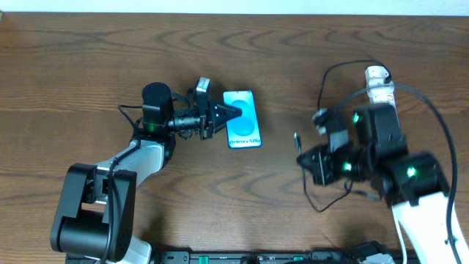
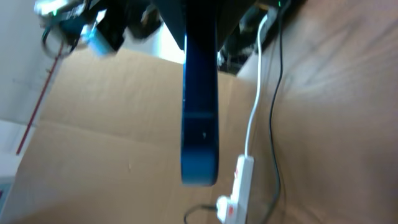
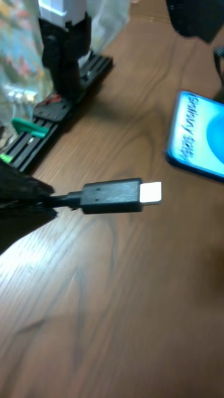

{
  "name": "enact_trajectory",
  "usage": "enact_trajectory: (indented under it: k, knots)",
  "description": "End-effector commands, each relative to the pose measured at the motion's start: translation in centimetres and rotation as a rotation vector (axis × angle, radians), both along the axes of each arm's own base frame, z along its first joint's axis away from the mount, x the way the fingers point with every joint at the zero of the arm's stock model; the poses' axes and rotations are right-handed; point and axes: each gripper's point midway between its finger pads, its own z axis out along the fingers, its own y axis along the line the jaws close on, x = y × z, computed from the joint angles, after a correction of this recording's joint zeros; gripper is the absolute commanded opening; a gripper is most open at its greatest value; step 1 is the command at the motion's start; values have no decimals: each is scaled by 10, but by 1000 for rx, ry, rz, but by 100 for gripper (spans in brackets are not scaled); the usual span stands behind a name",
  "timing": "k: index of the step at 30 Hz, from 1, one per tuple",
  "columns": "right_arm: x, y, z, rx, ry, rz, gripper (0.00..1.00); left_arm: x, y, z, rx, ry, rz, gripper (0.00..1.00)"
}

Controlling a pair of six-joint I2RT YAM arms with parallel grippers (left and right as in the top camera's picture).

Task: Plug charger to phone and switch on socket
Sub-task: 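Align the USB-C plug below the phone's bottom port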

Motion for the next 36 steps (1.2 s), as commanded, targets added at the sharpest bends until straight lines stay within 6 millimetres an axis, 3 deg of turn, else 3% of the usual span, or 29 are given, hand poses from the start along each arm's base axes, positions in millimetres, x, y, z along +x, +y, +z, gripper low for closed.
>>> enact_trajectory:
  k: [1, 6, 14, 36]
  knots:
    - [-17, 14, -7, 75, 75, -38, 1, 25, 1, 11, 30, -98, 114, 8]
    - [-25, 32, -28, 90, 111, -25, 1, 32, -4, 11, 54, -153, 165, 8]
    - [-16, 55, -50, 85, 114, 10, 1, 26, -18, 43, -2, -351, 130, 7]
    - [4, 68, -42, 127, 33, 23, 1, 14, -21, 43, -12, -359, 58, 7]
